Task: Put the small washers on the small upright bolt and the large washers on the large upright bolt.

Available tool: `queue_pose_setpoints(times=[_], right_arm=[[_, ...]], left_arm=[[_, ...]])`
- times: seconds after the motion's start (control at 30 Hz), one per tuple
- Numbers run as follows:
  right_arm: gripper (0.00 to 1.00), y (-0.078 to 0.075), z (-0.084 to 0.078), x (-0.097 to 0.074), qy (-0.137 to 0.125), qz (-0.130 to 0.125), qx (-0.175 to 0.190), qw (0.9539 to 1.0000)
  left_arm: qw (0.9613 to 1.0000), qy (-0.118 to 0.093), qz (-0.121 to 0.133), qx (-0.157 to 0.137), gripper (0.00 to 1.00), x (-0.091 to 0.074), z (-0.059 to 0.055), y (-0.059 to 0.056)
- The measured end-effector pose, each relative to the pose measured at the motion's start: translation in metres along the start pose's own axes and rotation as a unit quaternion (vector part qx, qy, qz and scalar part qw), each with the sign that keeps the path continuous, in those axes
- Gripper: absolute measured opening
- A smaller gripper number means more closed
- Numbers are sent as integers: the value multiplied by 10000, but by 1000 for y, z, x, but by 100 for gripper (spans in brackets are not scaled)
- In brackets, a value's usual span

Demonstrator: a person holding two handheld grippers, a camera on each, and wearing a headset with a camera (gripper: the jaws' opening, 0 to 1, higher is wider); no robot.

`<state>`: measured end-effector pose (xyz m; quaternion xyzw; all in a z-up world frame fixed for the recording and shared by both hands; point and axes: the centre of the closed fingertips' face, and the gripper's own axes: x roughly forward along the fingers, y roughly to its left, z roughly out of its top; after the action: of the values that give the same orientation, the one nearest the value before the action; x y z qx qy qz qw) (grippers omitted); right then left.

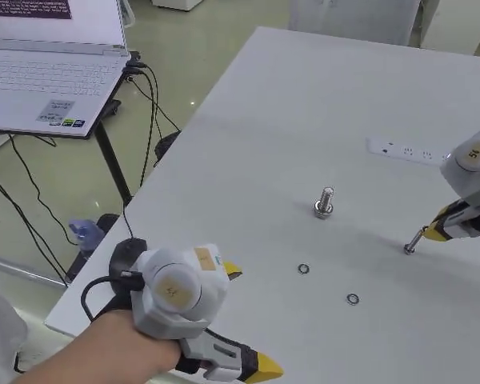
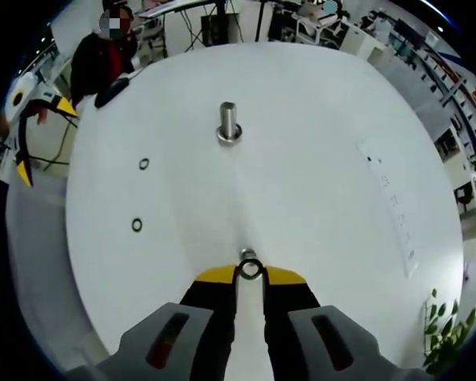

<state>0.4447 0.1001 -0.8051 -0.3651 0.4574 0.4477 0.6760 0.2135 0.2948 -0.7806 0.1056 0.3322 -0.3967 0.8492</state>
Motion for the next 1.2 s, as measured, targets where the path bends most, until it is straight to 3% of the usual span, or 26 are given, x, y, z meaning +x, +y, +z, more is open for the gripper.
queue_pose_setpoints(times=[0.63,1.2], right_arm=[[12,-4,-1,14,195,97,-57,9997],[12,-5,-3,19,282,129,-112,9995]], left_arm=[[10000,49,-75,-41,85,2,-5,2],[9999,75,-77,-32,82,2,-2,5]])
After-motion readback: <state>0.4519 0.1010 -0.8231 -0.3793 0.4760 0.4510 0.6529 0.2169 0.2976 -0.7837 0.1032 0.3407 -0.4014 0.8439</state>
